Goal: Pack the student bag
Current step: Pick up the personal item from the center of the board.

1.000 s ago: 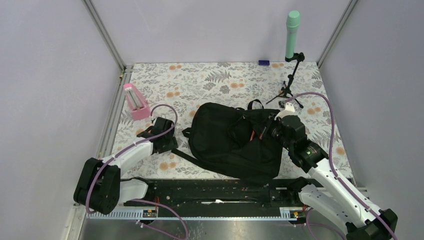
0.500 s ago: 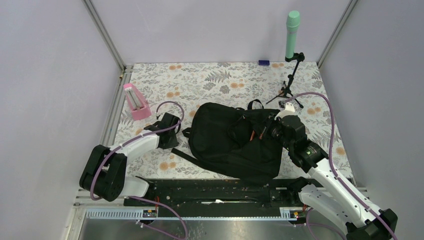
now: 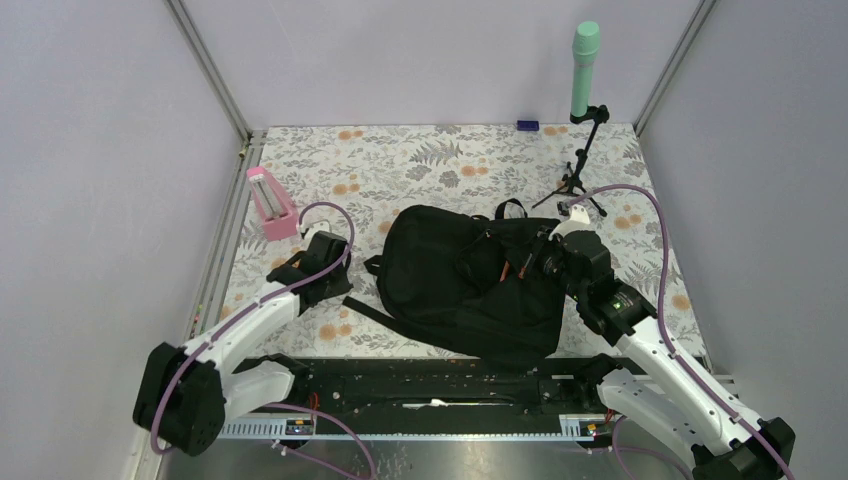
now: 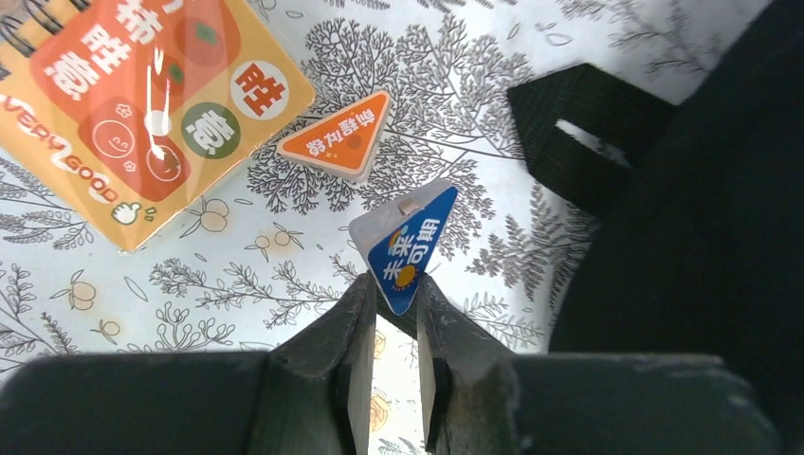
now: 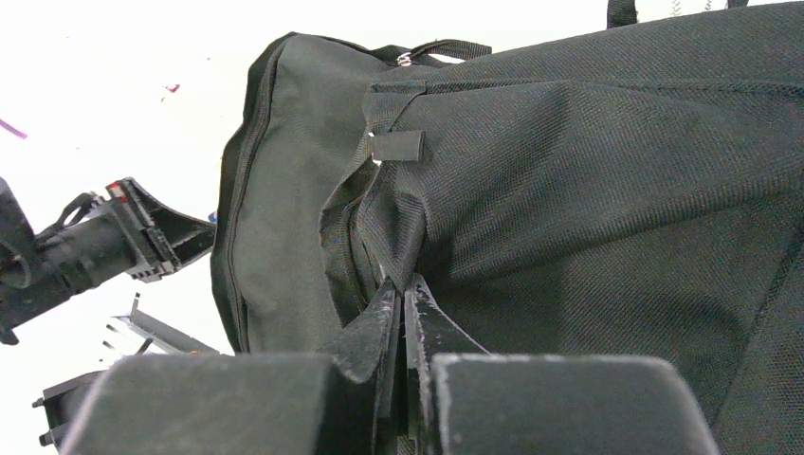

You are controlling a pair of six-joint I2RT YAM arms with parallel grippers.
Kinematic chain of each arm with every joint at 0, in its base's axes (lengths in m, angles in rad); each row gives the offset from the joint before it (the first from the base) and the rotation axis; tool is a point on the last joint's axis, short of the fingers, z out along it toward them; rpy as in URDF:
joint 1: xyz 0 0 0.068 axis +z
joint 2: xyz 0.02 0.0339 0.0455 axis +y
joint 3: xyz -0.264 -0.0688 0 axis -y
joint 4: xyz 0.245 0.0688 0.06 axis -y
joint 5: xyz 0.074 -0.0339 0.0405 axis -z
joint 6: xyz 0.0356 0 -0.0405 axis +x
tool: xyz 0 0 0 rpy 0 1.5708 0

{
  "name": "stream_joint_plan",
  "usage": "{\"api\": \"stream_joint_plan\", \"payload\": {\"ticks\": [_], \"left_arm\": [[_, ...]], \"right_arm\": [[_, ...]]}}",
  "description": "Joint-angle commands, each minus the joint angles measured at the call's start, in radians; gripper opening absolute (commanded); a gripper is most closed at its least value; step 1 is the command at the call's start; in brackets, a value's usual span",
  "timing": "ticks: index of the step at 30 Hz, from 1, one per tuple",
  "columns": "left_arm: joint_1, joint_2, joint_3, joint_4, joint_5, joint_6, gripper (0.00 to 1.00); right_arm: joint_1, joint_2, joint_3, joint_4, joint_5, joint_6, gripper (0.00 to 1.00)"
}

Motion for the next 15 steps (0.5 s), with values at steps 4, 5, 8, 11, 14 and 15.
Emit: {"api": "stream_joint_plan", "payload": {"ticks": [4,5,8,11,14,15], "left_arm": [[-0.032,-0.223,-0.016,-0.030,0.064,0.016,0.11],[-0.045,-0.242,-0.006,-0.036,0.076,0.023,0.11],[-0.087,-0.271,0.062,-0.068,0.131,0.020,0.11],[-0.193,-0.260,0.148,-0.065,0.151,-0.012,0.11],[-0.323,-0.191,0.231,-0.026,0.179,-0.030,0.11],[-0.352,-0.154,0.254,-0.002,0.205,-0.037,0.11]], "right_arm": [[0.008,-0.007,0.031,0.103,-0.053,0.027,0.01],[0.008,-0.006,0.030,0.102,-0.053,0.029,0.01],[0.008,-0.002,0.031,0.106,-0.056,0.033,0.01],[0.008,0.003,0.034,0.105,-0.057,0.034,0.01],[0.008,0.008,0.039,0.106,-0.059,0.036,0.01],[0.008,0.010,0.040,0.107,-0.061,0.037,0.01]]}}
